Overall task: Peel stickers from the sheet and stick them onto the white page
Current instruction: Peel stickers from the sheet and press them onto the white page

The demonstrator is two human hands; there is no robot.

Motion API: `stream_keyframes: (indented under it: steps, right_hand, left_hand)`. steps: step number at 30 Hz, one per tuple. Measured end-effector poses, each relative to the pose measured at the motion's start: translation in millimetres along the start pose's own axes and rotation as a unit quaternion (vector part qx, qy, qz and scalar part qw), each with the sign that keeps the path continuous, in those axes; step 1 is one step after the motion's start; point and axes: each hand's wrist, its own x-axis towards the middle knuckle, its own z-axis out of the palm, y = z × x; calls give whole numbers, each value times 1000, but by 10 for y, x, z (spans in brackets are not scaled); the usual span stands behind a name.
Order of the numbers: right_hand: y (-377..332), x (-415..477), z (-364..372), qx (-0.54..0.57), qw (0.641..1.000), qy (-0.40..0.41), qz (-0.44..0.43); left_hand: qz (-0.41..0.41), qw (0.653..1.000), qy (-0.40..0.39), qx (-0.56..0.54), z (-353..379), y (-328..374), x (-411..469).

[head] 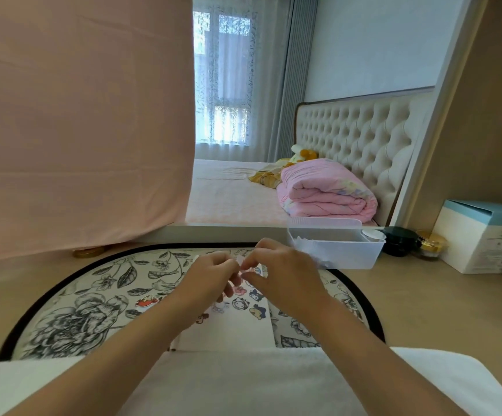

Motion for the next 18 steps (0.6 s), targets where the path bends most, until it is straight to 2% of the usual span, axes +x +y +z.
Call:
stream_keyframes:
  steps: [3,6,9,13,16,18]
  right_hand:
    - [-143,-31,60,47,999,8,20]
    - [-298,-43,103,158,983,10,95]
    - [-484,-38,90,313,932,-10,185]
    - [-624,-65,96,416,866,-48,274]
    - [-637,-106,110,493,796,-101,337]
    - [-639,-129,128,519,766,-122,359]
  left_hand:
    - [-16,999,-5,-51,-114,-25,-132]
    - [-40,992,-18,-115,-250,-103,-235]
    - [-56,986,-42,-152,-362,-137,-301]
    - [-36,985,-34,-166,-469,-162,-438]
    - [21,995,-1,-97,-538,-234,-547]
    - [35,997,14,-64,-553,-298,-557]
